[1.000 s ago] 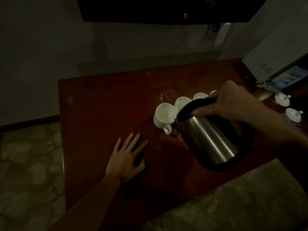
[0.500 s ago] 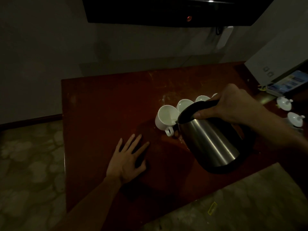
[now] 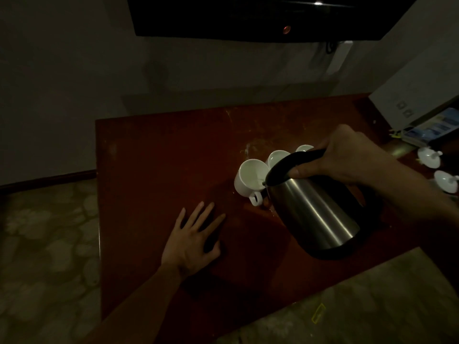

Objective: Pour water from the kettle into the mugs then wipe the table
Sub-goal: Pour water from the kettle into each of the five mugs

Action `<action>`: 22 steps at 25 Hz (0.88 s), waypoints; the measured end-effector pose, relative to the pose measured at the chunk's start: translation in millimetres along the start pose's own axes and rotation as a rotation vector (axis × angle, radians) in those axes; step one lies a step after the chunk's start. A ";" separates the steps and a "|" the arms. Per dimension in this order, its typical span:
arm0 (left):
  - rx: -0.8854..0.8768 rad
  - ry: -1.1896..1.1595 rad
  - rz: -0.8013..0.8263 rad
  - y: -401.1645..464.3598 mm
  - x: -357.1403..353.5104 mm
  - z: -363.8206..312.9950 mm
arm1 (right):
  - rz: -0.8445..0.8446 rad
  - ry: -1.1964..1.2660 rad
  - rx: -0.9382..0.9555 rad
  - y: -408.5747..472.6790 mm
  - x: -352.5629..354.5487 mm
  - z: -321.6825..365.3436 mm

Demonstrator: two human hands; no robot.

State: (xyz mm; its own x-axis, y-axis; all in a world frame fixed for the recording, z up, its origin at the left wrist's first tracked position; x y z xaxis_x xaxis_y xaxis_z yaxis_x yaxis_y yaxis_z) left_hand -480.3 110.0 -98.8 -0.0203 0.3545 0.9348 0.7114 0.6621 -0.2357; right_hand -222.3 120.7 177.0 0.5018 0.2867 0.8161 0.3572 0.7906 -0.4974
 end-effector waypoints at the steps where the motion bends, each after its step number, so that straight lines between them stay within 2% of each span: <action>1: 0.003 0.001 -0.009 -0.3 1.1 -0.1 | 0.003 0.003 0.006 0.2 -0.4 1.2; 18: 0.001 0.009 -0.011 -0.3 0.4 0.1 | 0.003 0.025 -0.003 -1.5 -1.1 -0.3; 22: 0.008 0.000 0.038 -0.1 -0.3 0.2 | 0.006 0.027 -0.004 -2.0 -0.8 0.0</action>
State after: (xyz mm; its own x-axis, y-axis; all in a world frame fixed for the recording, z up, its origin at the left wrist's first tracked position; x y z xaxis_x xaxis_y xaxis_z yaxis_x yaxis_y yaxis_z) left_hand -480.5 109.9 -99.2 0.0069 0.3793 0.9253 0.7057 0.6537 -0.2733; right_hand -223.4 118.9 177.3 0.5247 0.2766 0.8051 0.3577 0.7866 -0.5033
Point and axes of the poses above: each hand's wrist, its own y-axis towards the middle knuckle, its own x-axis out of the back of the hand, z = x × y, the point moved 5 cm from there along y, towards the middle knuckle, and after that the axes turned 5 degrees about z, right-handed, at the moved point
